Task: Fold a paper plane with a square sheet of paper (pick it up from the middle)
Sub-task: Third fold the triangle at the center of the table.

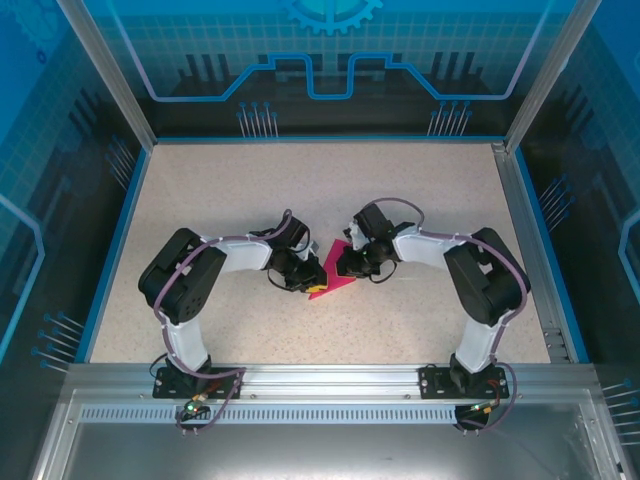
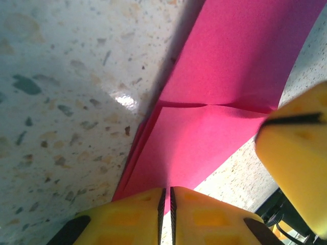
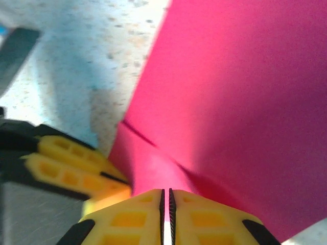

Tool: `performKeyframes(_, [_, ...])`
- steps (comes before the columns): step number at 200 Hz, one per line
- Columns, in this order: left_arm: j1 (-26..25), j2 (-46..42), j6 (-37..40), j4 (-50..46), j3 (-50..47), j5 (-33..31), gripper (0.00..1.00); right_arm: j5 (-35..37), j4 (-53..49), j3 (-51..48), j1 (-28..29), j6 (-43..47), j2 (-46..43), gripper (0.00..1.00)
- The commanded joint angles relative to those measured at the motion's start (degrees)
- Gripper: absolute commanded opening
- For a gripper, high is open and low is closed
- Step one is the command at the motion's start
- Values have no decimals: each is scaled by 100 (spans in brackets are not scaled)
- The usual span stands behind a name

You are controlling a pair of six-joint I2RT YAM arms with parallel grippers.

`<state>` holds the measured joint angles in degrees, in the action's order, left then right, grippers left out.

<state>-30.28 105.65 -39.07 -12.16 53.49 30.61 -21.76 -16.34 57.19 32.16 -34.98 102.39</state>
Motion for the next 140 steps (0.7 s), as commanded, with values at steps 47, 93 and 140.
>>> performKeyframes(47, [-35,256,31,-428,-163,-682,15,-18,175,-32,547,-259,180,12])
performKeyframes(93, [-39,165,13,-436,-220,-711,13,385,34,-37,561,-307,755,9])
performKeyframes(140, [-46,150,35,-471,-249,-758,13,388,-45,-74,278,-231,469,10])
